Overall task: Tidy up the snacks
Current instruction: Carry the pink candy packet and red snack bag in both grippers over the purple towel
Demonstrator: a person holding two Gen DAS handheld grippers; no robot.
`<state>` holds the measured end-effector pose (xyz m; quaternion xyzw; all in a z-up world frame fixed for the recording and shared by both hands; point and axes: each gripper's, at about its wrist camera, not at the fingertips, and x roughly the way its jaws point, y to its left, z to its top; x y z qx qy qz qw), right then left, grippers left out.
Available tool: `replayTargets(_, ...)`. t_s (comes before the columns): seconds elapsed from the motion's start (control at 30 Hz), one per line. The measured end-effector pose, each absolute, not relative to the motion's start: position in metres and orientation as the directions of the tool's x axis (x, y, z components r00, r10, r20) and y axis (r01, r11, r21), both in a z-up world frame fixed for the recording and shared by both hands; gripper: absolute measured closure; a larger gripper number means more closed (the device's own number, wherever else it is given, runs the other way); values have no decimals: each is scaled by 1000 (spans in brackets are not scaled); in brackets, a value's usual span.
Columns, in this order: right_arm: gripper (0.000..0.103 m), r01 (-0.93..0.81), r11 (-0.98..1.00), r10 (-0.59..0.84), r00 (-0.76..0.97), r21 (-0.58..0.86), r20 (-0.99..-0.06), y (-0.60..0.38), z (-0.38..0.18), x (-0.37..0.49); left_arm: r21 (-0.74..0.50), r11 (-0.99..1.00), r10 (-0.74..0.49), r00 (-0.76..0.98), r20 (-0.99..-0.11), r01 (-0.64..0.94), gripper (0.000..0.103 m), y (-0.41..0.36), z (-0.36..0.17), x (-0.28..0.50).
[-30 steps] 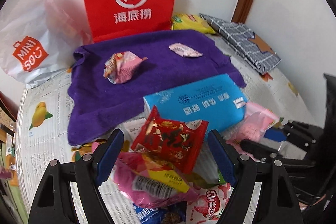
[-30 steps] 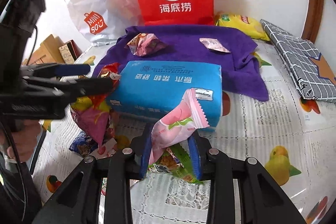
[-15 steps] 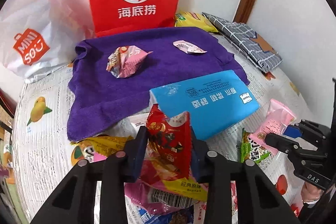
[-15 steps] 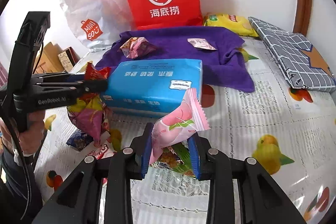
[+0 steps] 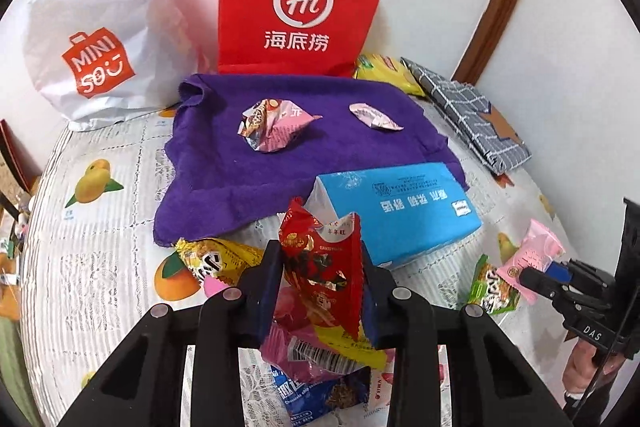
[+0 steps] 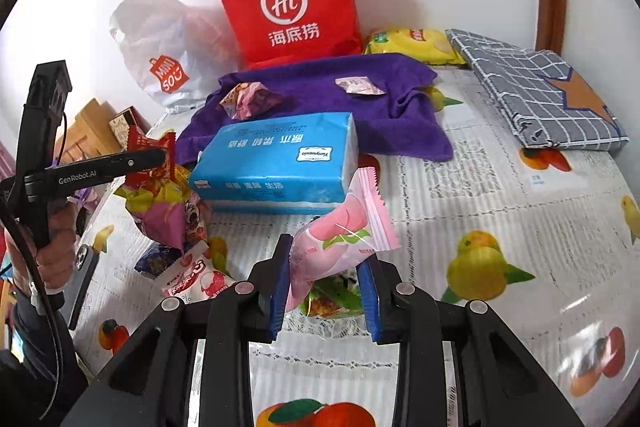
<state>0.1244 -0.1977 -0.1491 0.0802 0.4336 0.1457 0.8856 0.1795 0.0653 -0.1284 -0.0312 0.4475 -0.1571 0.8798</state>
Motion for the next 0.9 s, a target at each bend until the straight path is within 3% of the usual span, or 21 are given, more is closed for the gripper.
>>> replayTargets(0.5,71,-216,949,316,646,231,-694,-197,-109,121,-217,948,-317,610,-726,233,71,62,-89,166)
replayTargets(0.9,72,-218,957,291,681,193,-672,-186,-80,176,-194,959,-284,638,-716,208,71,48,-62,187)
